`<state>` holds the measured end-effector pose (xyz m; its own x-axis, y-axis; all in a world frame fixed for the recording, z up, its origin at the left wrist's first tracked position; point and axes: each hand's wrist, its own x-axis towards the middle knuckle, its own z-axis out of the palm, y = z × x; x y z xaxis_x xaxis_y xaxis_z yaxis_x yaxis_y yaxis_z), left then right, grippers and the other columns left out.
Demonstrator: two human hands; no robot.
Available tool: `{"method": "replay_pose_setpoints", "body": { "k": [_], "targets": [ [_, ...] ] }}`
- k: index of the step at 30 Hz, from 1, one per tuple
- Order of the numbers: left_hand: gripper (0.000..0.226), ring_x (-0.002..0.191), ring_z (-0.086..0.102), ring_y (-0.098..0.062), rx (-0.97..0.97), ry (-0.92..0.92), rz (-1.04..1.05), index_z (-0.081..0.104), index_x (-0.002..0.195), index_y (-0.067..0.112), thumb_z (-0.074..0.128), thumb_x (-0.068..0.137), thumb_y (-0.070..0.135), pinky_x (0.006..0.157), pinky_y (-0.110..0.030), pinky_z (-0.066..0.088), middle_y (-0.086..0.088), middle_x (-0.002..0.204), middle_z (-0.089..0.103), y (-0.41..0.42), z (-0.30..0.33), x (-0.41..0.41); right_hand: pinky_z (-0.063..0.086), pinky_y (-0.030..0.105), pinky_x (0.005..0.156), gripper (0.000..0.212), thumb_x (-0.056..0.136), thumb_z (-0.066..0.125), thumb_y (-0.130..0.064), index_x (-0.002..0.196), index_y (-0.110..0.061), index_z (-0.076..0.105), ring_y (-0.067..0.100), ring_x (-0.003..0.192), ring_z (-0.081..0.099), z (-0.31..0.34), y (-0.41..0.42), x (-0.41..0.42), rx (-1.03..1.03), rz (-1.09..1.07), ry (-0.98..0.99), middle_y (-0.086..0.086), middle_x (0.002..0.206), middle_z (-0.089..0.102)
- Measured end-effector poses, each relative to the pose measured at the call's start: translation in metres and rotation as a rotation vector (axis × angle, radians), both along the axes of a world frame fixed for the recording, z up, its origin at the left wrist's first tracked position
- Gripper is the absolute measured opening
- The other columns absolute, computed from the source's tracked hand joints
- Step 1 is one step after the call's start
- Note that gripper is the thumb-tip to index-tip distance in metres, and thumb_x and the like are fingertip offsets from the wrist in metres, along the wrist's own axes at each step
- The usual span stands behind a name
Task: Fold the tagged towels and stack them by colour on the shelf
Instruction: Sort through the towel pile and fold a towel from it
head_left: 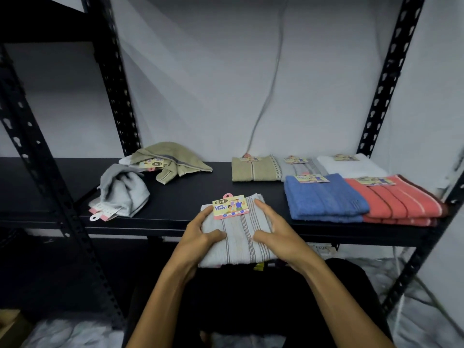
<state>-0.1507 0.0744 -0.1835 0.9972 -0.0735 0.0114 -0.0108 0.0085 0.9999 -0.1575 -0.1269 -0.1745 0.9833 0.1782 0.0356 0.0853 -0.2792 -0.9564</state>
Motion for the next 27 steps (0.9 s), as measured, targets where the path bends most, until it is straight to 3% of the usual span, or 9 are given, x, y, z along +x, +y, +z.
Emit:
{"method": "replay_pose_setpoints", "body": {
  "k": [3,8,11,13,16,20,22,24,27],
  "targets": [
    [0.064,0.102,0.066,-0.018,0.066,-0.042,-0.013,0.049,0.134,0.028,0.07,0.081,-0.002,0.088,-0.035,0.056,0.001,0.118,0.064,-0.008,0.02,0.011,0.047,0.034,0.104,0.08,0.079,0.059,-0.013,0.151,-0.034,0.03,0.006,0.119,0.055,0.02,-0.009,0.004,-0.037,-0.045,-0.037,-0.008,0.14,0.051],
    [0.061,0.085,0.064,0.003,0.12,-0.163,-0.103,0.046,0.126,0.034,0.071,0.083,-0.001,0.062,-0.009,0.049,0.017,0.105,0.061,-0.041,0.066,0.042,0.048,0.018,0.086,0.073,0.088,0.056,-0.003,0.15,-0.032,0.032,-0.003,0.103,0.055,0.063,-0.04,0.026,-0.072,-0.144,-0.131,-0.015,0.138,0.044],
    [0.057,0.084,0.059,0.004,0.197,-0.215,-0.16,0.044,0.121,0.033,0.072,0.083,0.001,0.06,-0.007,0.047,0.02,0.101,0.056,-0.068,0.093,0.076,0.051,0.028,0.092,0.074,0.087,0.056,-0.003,0.151,-0.03,0.03,0.006,0.108,0.057,0.089,-0.067,0.059,-0.12,-0.214,-0.189,-0.01,0.139,0.047],
    [0.056,0.085,0.057,0.003,0.263,-0.239,-0.191,0.045,0.124,0.029,0.073,0.083,0.003,0.062,-0.009,0.047,0.017,0.1,0.055,-0.089,0.109,0.103,0.052,0.033,0.093,0.075,0.085,0.056,-0.003,0.152,-0.027,0.031,0.012,0.109,0.059,0.103,-0.087,0.085,-0.156,-0.266,-0.205,-0.005,0.135,0.053],
    [0.051,0.081,0.056,0.002,0.289,-0.237,-0.214,0.044,0.116,0.029,0.072,0.083,0.001,0.061,-0.01,0.048,0.014,0.097,0.056,-0.124,0.125,0.147,0.046,0.015,0.078,0.073,0.086,0.055,-0.004,0.152,-0.021,0.03,0.009,0.108,0.053,0.119,-0.116,0.125,-0.248,-0.328,-0.216,-0.007,0.136,0.045],
    [0.056,0.09,0.065,-0.016,0.316,-0.138,-0.282,0.048,0.127,0.018,0.074,0.081,0.0,0.069,-0.032,0.059,-0.003,0.111,0.063,-0.168,0.129,0.206,0.046,0.023,0.084,0.072,0.087,0.053,-0.005,0.153,-0.018,0.028,0.015,0.116,0.054,0.12,-0.155,0.176,-0.328,-0.4,-0.16,0.002,0.153,0.037],
    [0.063,0.093,0.066,-0.021,0.346,-0.096,-0.311,0.047,0.136,0.011,0.074,0.08,0.0,0.07,-0.036,0.06,-0.007,0.115,0.064,-0.184,0.127,0.231,0.048,0.025,0.084,0.07,0.087,0.053,-0.005,0.152,-0.016,0.03,0.012,0.104,0.058,0.116,-0.17,0.198,-0.356,-0.41,-0.132,0.004,0.148,0.043],
    [0.06,0.094,0.066,-0.024,0.359,-0.063,-0.326,0.05,0.135,0.01,0.073,0.081,-0.001,0.079,-0.042,0.06,-0.009,0.113,0.065,-0.196,0.121,0.252,0.051,0.031,0.084,0.061,0.088,0.052,-0.004,0.147,-0.013,0.038,0.012,0.092,0.06,0.111,-0.18,0.216,-0.372,-0.408,-0.088,0.006,0.128,0.054],
    [0.064,0.093,0.065,-0.025,0.384,-0.012,-0.323,0.046,0.139,0.009,0.074,0.082,0.0,0.076,-0.04,0.059,-0.009,0.111,0.064,-0.206,0.107,0.275,0.053,0.042,0.089,0.038,0.087,0.052,-0.004,0.123,-0.012,0.053,0.027,0.101,0.065,0.099,-0.188,0.238,-0.406,-0.4,0.0,0.01,0.109,0.063]
  ]
}}
